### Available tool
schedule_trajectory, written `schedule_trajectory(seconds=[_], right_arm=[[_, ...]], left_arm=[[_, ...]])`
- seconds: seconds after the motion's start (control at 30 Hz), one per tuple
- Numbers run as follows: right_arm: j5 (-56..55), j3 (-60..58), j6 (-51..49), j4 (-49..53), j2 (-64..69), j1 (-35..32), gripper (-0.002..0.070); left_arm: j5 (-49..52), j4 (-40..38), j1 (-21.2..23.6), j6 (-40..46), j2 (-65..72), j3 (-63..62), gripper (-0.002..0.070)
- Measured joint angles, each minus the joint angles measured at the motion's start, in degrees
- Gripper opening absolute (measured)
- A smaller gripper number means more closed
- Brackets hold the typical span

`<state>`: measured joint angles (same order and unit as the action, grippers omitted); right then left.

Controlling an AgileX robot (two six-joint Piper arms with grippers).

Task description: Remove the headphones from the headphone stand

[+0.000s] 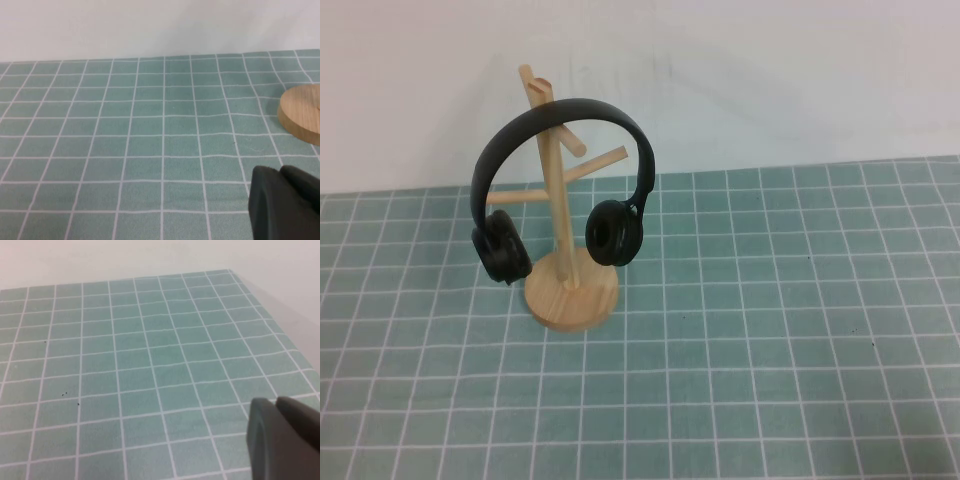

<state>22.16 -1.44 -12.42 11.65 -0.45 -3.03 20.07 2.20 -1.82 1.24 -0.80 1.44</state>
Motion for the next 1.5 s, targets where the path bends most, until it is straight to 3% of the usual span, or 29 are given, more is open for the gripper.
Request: schedule_trajectory(seconds=[1.4,1.5], right_arm=[[0.0,0.0,0.0,0.0,0.0,0.0,-0.0009],[0.0,0.0,0.0,0.0,0.0,0.0,-0.0009]], left_arm=[[-1.77,1.68,0.0,-0.7,0.0,0.0,-0.0004],[-6.16,-4.21,0.0,-6.11,0.0,0.0,-0.0004]])
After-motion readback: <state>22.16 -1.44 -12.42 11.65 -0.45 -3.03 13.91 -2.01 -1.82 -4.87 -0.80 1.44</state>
